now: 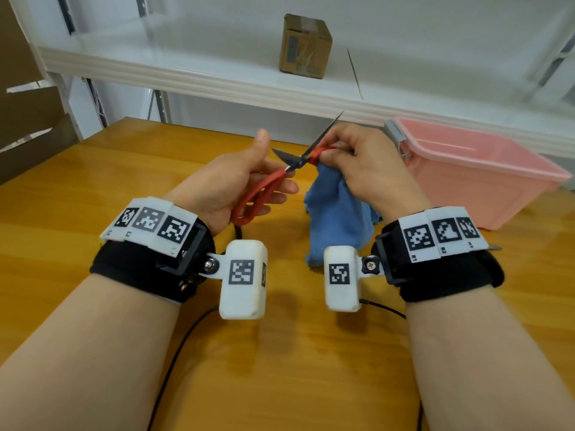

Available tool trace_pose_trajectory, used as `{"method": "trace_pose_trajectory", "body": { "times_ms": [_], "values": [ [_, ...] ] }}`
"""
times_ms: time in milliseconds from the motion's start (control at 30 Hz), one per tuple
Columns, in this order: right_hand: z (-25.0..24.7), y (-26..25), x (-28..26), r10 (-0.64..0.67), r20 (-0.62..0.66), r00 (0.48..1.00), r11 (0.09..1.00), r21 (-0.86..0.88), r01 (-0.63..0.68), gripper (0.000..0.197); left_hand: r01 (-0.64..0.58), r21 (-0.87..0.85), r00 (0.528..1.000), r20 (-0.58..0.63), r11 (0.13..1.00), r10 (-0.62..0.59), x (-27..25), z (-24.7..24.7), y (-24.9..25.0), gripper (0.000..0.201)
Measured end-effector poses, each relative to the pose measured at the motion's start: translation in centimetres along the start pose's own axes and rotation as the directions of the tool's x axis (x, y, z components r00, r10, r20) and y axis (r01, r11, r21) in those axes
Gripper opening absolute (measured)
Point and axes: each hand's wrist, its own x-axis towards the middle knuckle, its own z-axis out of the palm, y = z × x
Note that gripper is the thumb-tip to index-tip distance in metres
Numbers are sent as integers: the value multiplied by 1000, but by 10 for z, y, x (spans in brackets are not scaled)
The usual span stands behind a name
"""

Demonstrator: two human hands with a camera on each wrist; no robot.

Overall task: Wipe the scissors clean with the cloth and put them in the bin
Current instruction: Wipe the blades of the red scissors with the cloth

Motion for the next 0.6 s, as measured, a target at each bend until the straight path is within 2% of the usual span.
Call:
{"method": "trace_pose_trajectory", "body": {
  "times_ms": [67,167,267,333,500,600],
  "values": [
    [0,2,2,60,-39,997,998,-34,-61,11,7,-48,1000,-2,999,-7,-2,-7,2,74],
    [2,1,3,129,-57,990,989,-65,-133,8,-76,-189,997,-18,979,74,-3,-13,1,77],
    [2,-5,-1,199,-41,979,977,-66,-202,8,-184,-432,982,-34,883,188,-3,-15,-2,73],
    [1,-8,-3,226,-43,973,973,-35,-228,7,-222,-528,970,-31,820,242,-2,-16,-3,71],
    [3,-17,-4,238,-37,971,970,-37,-239,9,-266,-579,957,-63,771,282,-1,-8,-9,56],
    [5,-22,-5,250,-33,968,968,-18,-251,8,-259,-660,958,-82,705,275,1,-4,-13,50]
  ]
}}
